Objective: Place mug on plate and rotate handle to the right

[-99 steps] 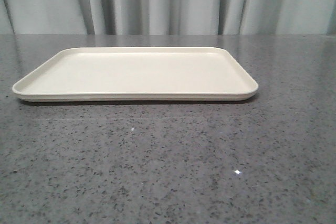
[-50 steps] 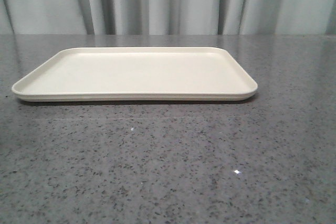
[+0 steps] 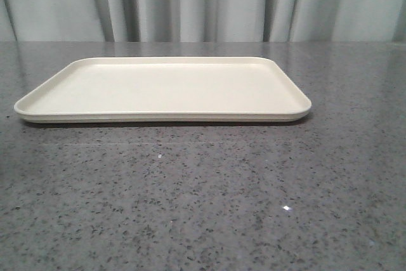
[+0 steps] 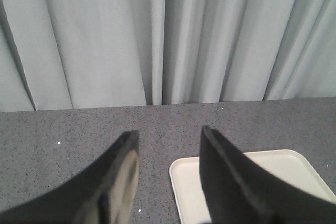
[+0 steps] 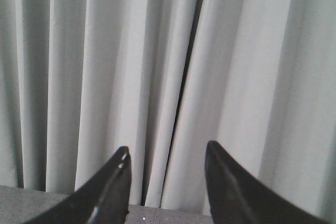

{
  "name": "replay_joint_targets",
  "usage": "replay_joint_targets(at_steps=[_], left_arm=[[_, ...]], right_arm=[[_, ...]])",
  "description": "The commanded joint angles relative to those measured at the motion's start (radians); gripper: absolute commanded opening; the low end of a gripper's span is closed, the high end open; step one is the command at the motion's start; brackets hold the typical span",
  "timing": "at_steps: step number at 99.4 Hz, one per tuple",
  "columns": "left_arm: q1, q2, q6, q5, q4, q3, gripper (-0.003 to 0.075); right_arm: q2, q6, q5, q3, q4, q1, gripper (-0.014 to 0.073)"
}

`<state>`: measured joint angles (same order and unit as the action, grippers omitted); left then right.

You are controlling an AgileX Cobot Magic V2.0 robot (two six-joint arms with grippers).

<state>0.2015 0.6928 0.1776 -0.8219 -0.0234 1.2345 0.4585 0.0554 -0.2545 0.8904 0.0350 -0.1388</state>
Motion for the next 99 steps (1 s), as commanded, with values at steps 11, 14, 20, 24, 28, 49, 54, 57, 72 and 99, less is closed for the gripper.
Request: replay_joint_targets(at_steps=[11,14,20,24,28,49,54,57,72,99], left_arm=[[-0.001,0.031,0.002,-0.026,0.002,0.077,0.0372],[-0.001,0.035,0.002,-0.039,0.000,0.086,0.0372],[-0.001,0.045,0.002,-0.065,0.000,0.109,0.0372],[-0.001,0.050,0.002,-0.084,0.000,0.126,0.0372],[-0.001,0.059,0.002,-0.103,-0.002,0.147,0.0372],[-0.001,0.142,-0.027,-0.280,-0.012,0.317,0.0372],[-0.001,0.173,-0.040,-0.340,-0.025,0.366,0.0372],[-0.001,0.192,-0.053,-0.373,-0.025,0.396,0.0372],[-0.001,0.281,-0.071,-0.443,-0.044,0.522,0.0372],[-0.001,0.345,-0.093,-0.443,-0.059,0.539,0.0372]], right_arm=[[0.017,0.009,0.084,0.031,-0.010,0.005,0.0353],[0.017,0.009,0.083,0.031,-0.010,0.005,0.0353],[0.017,0.009,0.082,0.031,-0.010,0.005,0.0353],[0.017,0.009,0.081,0.031,-0.010,0.005,0.0353],[0.017,0.009,0.078,0.031,-0.010,0.005,0.0353],[0.017,0.009,0.058,0.031,-0.012,0.005,0.0353],[0.017,0.009,0.051,0.031,-0.012,0.005,0.0353],[0.017,0.009,0.047,0.031,-0.012,0.005,0.0353],[0.017,0.009,0.024,0.031,-0.012,0.005,0.0353],[0.017,0.009,0.014,0.031,-0.012,0.005,0.0353]])
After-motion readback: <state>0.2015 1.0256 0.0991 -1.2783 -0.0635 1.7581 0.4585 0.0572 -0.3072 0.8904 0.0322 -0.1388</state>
